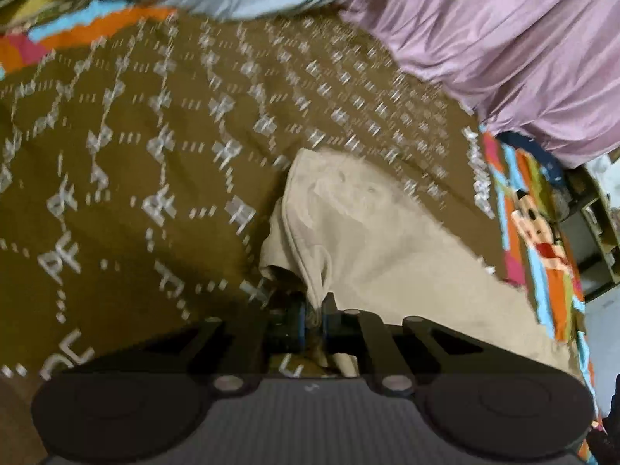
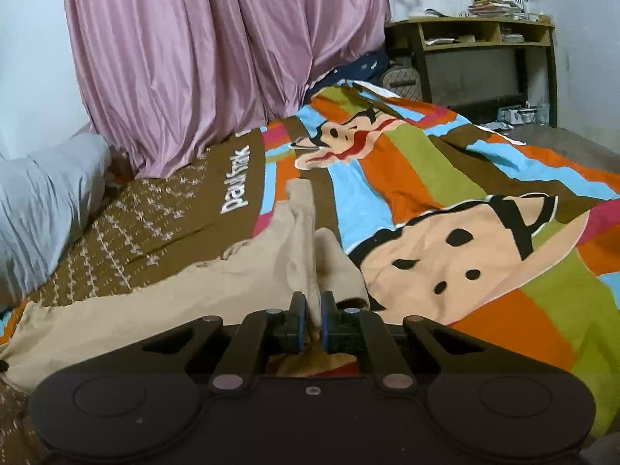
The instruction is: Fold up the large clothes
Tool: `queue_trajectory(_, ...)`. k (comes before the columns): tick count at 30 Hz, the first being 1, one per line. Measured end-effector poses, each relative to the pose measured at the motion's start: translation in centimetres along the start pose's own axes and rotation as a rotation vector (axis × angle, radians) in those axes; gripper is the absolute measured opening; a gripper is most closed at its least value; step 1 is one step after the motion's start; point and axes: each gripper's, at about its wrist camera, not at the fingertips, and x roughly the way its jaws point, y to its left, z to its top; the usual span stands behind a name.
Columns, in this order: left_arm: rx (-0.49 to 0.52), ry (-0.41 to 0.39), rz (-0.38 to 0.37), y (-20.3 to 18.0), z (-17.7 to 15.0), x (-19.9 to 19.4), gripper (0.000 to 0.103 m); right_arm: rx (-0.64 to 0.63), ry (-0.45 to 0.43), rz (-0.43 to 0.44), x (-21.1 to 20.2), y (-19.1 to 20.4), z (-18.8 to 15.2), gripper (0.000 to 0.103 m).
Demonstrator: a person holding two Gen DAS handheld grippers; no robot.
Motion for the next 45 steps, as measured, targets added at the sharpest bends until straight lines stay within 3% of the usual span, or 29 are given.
queue_trajectory(3, -0.028, -0.004, -0.022, 0.9, -0.5, 0.2, 0.013, -0.021, 0.054, -0.044, 1.5, -0.1, -1.4, 0.009)
queue_trajectory(7, -0.024, 0.016, -0.018, 1.9, -0.6, 0.4, 0.026, -0.17, 0.012, -0.1, 1.2, 1.4, -2.3, 0.021)
queue_trajectory(9, -0.023, 0.017, -0.018, 2.2, -0.7, 0.4, 0.046, -0.28, -0.011, -0.143, 1.1, 2.7, -2.7, 0.031)
queue_trajectory(12, -0.015, 0.013, -0.049, 2.3, -0.8, 0.7, 0.057, -0.359, -0.072, -0.176, 0.7, 4.5, -3.0, 0.042)
queue_trajectory(14, -0.004, 0.015, -0.058, 2.3, -0.8, 1.1, 0.063, -0.376, -0.095, -0.149, 0.9, 5.9, -2.9, 0.054)
queue_trajectory(18, -0.005, 0.019, -0.057, 2.0, -0.7, 2.1, 0.07, -0.424, -0.058, -0.028, 3.3, 10.3, -3.4, 0.065)
queue_trajectory(26, -0.085, 0.021, -0.035, 3.0, 0.1, 3.3, 0.061, -0.551, -0.01, 0.175, 8.7, 20.2, -5.7, 0.065)
queue_trajectory(28, -0.093, 0.019, -0.038, 3.2, 0.2, 3.4, 0.051, -0.597, 0.015, 0.182, 9.6, 21.7, -6.7, 0.065)
queue_trajectory(30, -0.109, 0.023, -0.079, 3.3, 0.2, 3.5, 0.016, -0.642, 0.044, 0.162, 10.6, 22.0, -8.0, 0.065)
queue_trajectory(33, -0.116, -0.018, -0.091, 2.5, 0.4, 2.6, 0.009, -0.644, 0.055, 0.16, 11.6, 21.9, -8.9, 0.065)
queue_trajectory(38, 0.009, -0.099, -0.137, -2.9, 1.7, -0.5, 0.006, -0.619, 0.056, 0.169, 11.8, 21.3, -9.2, 0.065)
queue_trajectory(41, 0.063, -0.123, -0.245, -7.3, 2.8, -2.4, 0.006, -0.567, 0.061, 0.19, 12.0, 20.3, -9.1, 0.065)
queue_trajectory(45, 0.237, -0.135, -0.338, -15.6, 3.2, -4.1, 0.006, -0.42, 0.029, 0.26, 11.6, 18.0, -8.2, 0.059)
